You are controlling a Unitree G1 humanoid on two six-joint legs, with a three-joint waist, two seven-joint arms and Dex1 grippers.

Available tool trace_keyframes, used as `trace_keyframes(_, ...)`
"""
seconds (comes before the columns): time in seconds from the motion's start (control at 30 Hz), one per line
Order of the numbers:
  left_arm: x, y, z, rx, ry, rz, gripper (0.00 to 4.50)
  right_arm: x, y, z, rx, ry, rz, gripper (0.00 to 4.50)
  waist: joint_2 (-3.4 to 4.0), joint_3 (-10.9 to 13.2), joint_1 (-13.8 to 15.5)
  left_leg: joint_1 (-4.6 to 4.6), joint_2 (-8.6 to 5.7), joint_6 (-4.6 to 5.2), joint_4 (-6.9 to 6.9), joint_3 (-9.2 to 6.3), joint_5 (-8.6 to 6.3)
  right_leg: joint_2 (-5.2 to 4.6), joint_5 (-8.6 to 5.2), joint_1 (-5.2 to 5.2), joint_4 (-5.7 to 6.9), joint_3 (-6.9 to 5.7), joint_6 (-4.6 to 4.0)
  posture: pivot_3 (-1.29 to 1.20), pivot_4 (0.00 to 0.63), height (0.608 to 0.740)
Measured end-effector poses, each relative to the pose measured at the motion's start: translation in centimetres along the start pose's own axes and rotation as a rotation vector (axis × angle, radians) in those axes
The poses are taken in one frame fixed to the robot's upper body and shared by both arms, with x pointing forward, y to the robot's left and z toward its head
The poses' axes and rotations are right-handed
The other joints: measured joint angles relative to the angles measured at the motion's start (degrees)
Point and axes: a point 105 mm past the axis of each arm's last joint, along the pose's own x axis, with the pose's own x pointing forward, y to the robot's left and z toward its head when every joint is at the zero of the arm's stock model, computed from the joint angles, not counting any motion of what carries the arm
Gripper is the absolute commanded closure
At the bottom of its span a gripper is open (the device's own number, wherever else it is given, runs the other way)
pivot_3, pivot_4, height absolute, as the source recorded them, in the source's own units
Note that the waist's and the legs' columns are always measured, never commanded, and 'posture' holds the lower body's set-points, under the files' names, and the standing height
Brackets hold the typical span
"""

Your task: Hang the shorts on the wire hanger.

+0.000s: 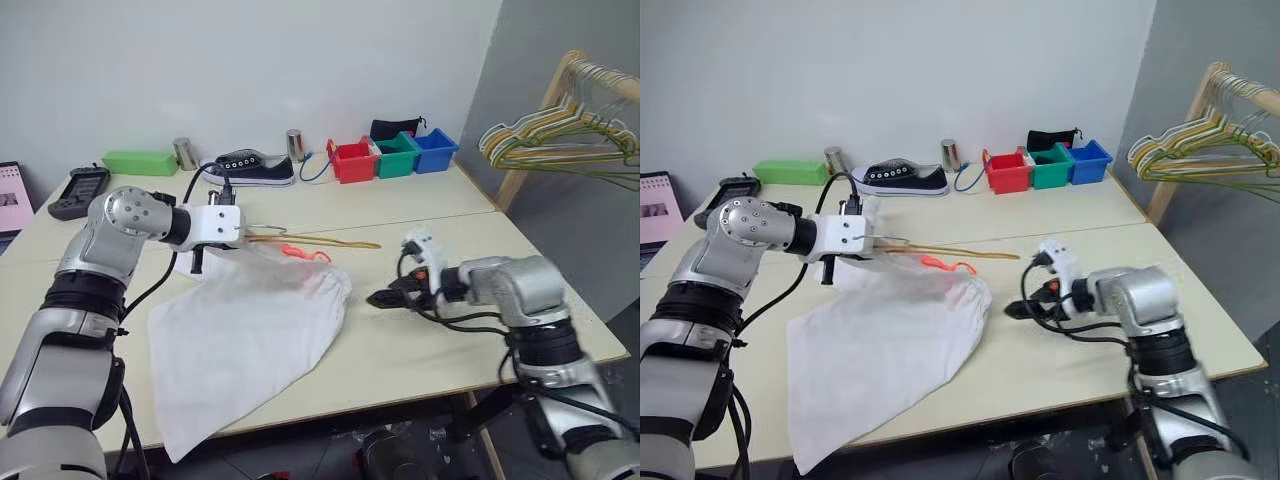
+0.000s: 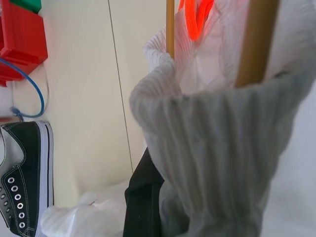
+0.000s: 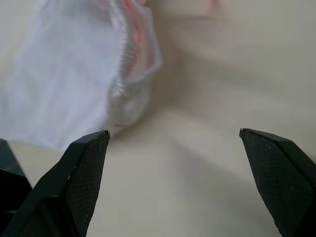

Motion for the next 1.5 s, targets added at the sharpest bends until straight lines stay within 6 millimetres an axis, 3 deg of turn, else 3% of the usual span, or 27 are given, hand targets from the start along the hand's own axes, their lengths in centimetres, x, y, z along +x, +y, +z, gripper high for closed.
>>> trace_keyframes(0.17,-0.4,0.2,0.3,0.005,-0.003,0.014,4.50,2.4,0.7,0.2,0.127,-0.059,0.021,0.04,0.01,0.00,1.36,0.03,-0.02,0.09,0.00,-0.01,0.06,0.01,0.01,0.01,0.03,-0.01,-0.01,-0.16,0.004,0.740)
trace_keyframes(0.3,-0.5,-0.1,-0.1,-0.009,0.009,0.009,4.50,3.3,0.1,-0.3,0.163,-0.048,-0.012,0.04,0.01,-0.01,2.10,0.02,-0.02,0.10,0.00,0.00,0.06,0.01,0.01,0.01,0.02,-0.01,-0.01,-0.15,0.007,0.740)
trace_keyframes(0.9,-0.6,-0.2,-0.1,0.007,0.017,0.008,4.50,3.5,-0.1,0.2,0.156,-0.096,-0.031,4.42,0.02,0.00,3.16,0.00,-0.01,0.10,-0.02,0.02,0.06,0.03,0.00,-0.01,-0.01,0.00,-0.02,-0.17,0.006,0.740)
trace_keyframes(1.23,-0.6,-0.3,-0.7,0.031,0.044,0.004,4.50,2.0,0.0,0.3,0.022,-0.097,-0.067,4.48,0.03,0.01,3.14,-0.04,-0.01,0.10,-0.02,0.03,0.06,0.03,0.00,-0.03,-0.06,0.00,-0.03,-0.18,0.004,0.740)
trace_keyframes(1.43,-0.5,-1.0,-0.1,-0.026,-0.011,-0.039,4.50,-1.3,-2.1,0.5,-0.220,-0.065,-0.198,4.48,0.02,0.00,3.04,-0.11,0.02,0.10,-0.04,0.08,0.06,0.01,0.00,-0.01,-0.31,0.01,-0.01,-0.20,0.000,0.740)
trace_keyframes(1.5,-0.4,-1.3,0.7,-0.030,-0.045,-0.059,4.50,-1.8,-3.0,0.5,-0.398,-0.017,-0.268,4.48,0.05,0.02,2.90,-0.10,0.01,0.10,-0.08,0.11,0.06,0.01,0.00,-0.02,-0.36,0.03,-0.02,-0.20,0.000,0.740)
